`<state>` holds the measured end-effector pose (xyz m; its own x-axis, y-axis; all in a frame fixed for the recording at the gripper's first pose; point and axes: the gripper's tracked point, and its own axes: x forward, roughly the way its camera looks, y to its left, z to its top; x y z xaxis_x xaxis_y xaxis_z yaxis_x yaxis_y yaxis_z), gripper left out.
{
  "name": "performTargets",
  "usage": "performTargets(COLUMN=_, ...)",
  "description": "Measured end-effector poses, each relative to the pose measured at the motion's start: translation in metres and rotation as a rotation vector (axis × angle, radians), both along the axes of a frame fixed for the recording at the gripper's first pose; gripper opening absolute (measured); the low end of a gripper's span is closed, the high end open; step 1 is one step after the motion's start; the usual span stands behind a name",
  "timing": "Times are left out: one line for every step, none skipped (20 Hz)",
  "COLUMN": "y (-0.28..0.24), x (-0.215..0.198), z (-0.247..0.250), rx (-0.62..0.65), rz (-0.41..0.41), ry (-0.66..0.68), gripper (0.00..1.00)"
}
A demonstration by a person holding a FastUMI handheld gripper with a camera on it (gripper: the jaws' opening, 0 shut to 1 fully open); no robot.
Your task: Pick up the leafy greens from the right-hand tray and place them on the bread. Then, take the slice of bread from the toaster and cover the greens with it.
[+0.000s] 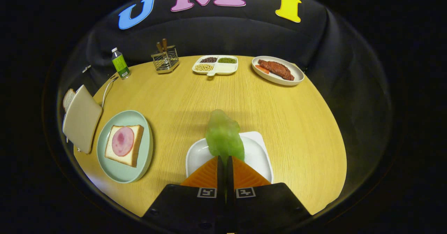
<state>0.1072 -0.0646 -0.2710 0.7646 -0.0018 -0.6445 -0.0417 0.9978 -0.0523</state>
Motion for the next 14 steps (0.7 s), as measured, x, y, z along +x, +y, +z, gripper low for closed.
performTargets(y=0.004, x=-0.001, z=0.011, rx=0.009, rz=0.0, ry=-0.016, gripper=0.05)
performTargets(y=0.007, x=-0.003, z=0.02, rx=0.017, rz=0.002, ry=-0.032, gripper=0.05)
performTargets(y=0.01, x=-0.006, z=0.03, rx=0.021, rz=0.004, ry=-0.046, gripper=0.05)
performTargets(y=0.015, x=-0.01, z=0.04, rx=0.028, rz=0.01, ry=-0.057, gripper=0.05)
performTargets(y=0.022, x=-0.014, z=0.05, rx=0.037, rz=0.019, ry=-0.068, gripper=0.05)
performTargets(y=0.028, x=-0.017, z=0.059, rx=0.042, rz=0.031, ry=-0.083, gripper=0.05)
performTargets(y=0.035, x=-0.02, z=0.068, rx=0.041, rz=0.044, ry=-0.097, gripper=0.05)
performTargets(y=0.043, x=-0.024, z=0.075, rx=0.042, rz=0.059, ry=-0.107, gripper=0.05)
performTargets(y=0.055, x=-0.028, z=0.082, rx=0.049, rz=0.076, ry=-0.117, gripper=0.05)
performTargets(y=0.066, x=-0.03, z=0.088, rx=0.058, rz=0.094, ry=-0.124, gripper=0.05)
performTargets(y=0.078, x=-0.033, z=0.095, rx=0.063, rz=0.112, ry=-0.132, gripper=0.05)
performTargets(y=0.089, x=-0.034, z=0.1, rx=0.065, rz=0.133, ry=-0.141, gripper=0.05)
performTargets(y=0.102, x=-0.035, z=0.105, rx=0.064, rz=0.155, ry=-0.153, gripper=0.05)
performTargets(y=0.114, x=-0.035, z=0.107, rx=0.067, rz=0.171, ry=-0.157, gripper=0.05)
